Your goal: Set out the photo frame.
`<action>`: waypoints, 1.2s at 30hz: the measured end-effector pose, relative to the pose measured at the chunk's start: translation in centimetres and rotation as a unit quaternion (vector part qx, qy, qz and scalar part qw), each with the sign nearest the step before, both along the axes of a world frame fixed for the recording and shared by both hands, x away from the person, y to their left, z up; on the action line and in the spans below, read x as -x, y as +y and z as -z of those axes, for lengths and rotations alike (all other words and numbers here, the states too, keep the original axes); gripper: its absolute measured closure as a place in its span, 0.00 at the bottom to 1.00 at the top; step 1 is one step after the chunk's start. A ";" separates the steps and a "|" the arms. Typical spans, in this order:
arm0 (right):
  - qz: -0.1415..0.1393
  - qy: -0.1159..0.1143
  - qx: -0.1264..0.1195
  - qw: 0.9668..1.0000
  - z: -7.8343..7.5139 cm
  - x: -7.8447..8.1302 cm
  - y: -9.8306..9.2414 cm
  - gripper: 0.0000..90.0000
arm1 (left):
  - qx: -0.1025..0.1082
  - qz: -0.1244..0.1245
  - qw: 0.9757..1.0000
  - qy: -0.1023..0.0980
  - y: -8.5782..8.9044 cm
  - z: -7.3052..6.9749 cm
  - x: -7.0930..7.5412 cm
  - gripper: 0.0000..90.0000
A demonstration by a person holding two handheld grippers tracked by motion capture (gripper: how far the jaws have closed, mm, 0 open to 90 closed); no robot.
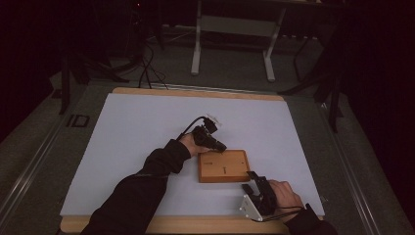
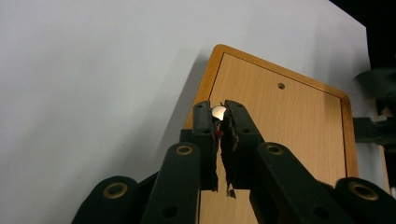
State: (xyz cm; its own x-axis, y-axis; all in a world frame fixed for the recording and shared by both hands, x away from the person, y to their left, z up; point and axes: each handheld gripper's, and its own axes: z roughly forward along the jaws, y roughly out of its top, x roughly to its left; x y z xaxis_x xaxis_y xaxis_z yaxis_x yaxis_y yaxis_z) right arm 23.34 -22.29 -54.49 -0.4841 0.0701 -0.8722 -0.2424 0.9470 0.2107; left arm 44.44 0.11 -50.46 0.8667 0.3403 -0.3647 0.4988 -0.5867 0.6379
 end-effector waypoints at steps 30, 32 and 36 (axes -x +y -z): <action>-0.029 -0.104 0.092 0.990 2.8 -0.7 0.9 0.74 | -0.017 0.010 1.000 -0.006 -0.3 -0.3 0.0 0.94; -0.029 -0.102 0.089 0.990 2.7 -0.7 0.9 0.75 | -0.019 0.011 1.000 -0.012 -0.3 -0.3 0.1 0.94; -0.031 -0.092 0.085 0.992 2.4 -0.7 0.9 0.75 | -0.030 0.024 0.999 -0.036 -0.5 -0.6 0.4 0.92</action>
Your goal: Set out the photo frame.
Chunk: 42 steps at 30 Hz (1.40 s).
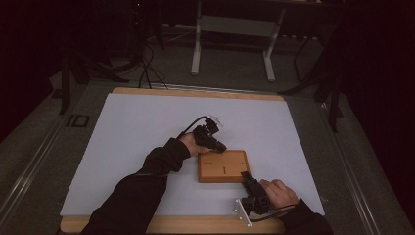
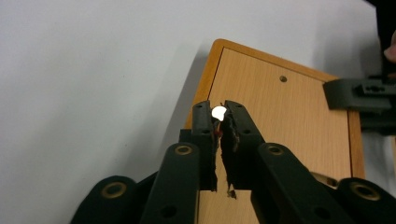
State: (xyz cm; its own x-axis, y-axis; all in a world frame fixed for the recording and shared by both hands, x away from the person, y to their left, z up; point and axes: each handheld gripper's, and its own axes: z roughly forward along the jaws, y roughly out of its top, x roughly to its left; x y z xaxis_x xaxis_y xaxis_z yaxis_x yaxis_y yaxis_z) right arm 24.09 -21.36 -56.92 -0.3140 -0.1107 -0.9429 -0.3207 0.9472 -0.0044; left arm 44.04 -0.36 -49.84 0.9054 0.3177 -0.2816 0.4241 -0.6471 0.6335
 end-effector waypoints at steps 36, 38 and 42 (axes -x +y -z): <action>-0.017 0.142 -0.026 0.989 -6.6 -3.4 -0.5 0.78 | -0.005 -0.057 0.997 -0.059 4.8 -3.0 2.0 0.26; -0.019 0.149 -0.025 0.988 -6.9 -3.7 -0.5 0.78 | -0.005 -0.062 0.996 -0.061 5.4 -3.1 2.2 0.25; -0.021 0.168 -0.025 0.985 -7.6 -4.4 -0.7 0.78 | -0.011 -0.077 0.995 -0.069 6.7 -3.2 2.7 0.25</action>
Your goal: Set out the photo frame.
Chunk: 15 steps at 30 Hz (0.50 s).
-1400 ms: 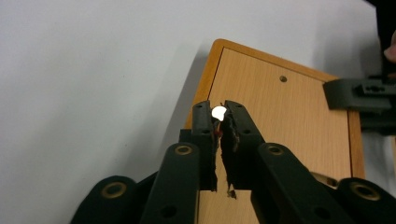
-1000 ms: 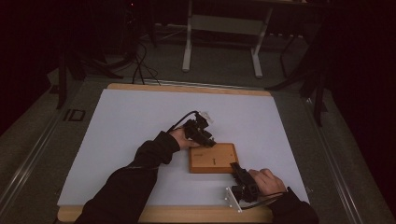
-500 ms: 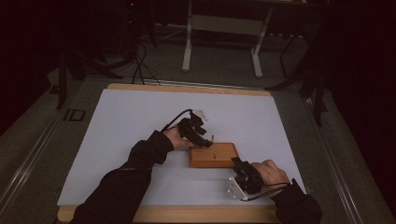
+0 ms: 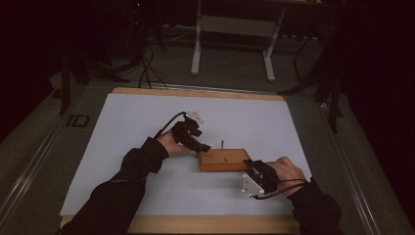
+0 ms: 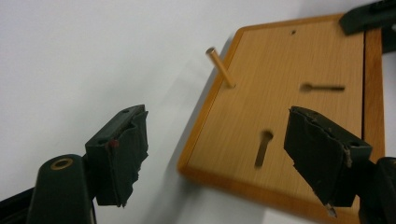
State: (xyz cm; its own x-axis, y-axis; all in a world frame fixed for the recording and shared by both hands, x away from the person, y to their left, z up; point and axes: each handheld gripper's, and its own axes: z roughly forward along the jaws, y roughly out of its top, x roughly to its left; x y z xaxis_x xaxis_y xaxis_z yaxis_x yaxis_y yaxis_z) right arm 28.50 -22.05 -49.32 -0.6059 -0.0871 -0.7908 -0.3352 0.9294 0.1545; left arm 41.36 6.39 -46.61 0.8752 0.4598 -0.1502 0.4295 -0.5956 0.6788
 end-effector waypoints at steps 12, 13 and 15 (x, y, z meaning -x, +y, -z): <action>-0.009 0.060 0.005 0.998 -2.1 -2.2 -0.1 0.78 | 0.021 -0.018 1.000 -0.009 4.7 -0.3 2.7 0.27; -0.008 0.067 0.004 0.998 -2.3 -2.4 -0.1 0.78 | 0.022 -0.019 1.000 -0.010 5.1 -0.3 3.0 0.27; -0.008 0.078 0.005 0.997 -2.7 -2.8 0.0 0.78 | 0.026 -0.023 0.999 -0.013 5.7 -0.2 3.6 0.27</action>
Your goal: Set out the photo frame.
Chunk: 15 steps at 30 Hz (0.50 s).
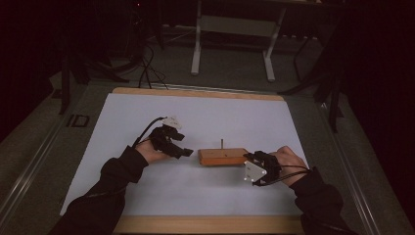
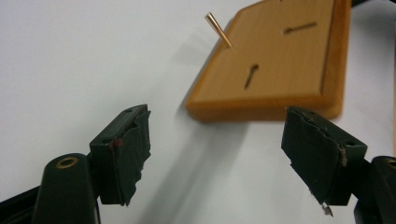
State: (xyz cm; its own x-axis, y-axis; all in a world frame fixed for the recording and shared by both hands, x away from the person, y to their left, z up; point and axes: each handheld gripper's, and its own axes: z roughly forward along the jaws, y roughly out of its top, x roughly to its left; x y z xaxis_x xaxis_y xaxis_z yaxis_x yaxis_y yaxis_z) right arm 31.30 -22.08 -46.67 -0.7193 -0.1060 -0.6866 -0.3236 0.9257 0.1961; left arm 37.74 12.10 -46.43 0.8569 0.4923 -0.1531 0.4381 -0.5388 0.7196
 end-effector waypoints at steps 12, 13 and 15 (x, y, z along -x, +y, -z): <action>0.007 0.083 -0.004 0.997 -2.3 -3.2 0.3 0.77 | 0.036 0.014 0.999 0.010 1.7 1.4 2.5 0.10; 0.008 0.090 -0.005 0.996 -2.4 -3.4 0.3 0.77 | 0.037 0.016 0.999 0.008 1.7 1.6 2.7 0.09; 0.011 0.100 -0.006 0.995 -2.8 -4.1 0.4 0.77 | 0.032 0.012 0.999 -0.010 1.4 1.8 3.3 0.05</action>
State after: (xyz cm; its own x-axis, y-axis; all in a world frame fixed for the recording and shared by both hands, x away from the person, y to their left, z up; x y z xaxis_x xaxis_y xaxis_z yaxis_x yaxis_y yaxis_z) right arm 35.39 -21.67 -43.88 -0.8440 -0.0818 -0.5301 -0.2567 0.9294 0.2653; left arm 34.47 13.54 -48.26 0.8714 0.4614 -0.1668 0.4111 -0.5012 0.7614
